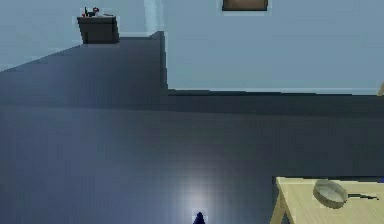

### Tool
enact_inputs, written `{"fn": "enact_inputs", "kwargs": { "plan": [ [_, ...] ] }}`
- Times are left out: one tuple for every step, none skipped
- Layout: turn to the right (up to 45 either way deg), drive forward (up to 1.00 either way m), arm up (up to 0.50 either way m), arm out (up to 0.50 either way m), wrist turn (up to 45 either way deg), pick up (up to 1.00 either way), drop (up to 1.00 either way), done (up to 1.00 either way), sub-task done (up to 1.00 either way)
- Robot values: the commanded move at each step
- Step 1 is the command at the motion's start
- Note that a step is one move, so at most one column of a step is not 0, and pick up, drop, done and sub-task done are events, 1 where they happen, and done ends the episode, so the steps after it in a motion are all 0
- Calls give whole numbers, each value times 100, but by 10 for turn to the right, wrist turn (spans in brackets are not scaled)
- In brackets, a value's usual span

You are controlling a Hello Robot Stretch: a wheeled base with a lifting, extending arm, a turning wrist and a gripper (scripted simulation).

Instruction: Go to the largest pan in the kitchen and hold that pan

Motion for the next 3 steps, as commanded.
{"fn": "enact_inputs", "kwargs": {
  "plan": [
    [0,0,50,0,0,0,0,0,0],
    [0,0,34,0,0,0,0,0,0],
    [0,0,0,6,0,0,0,0,0]
  ]
}}
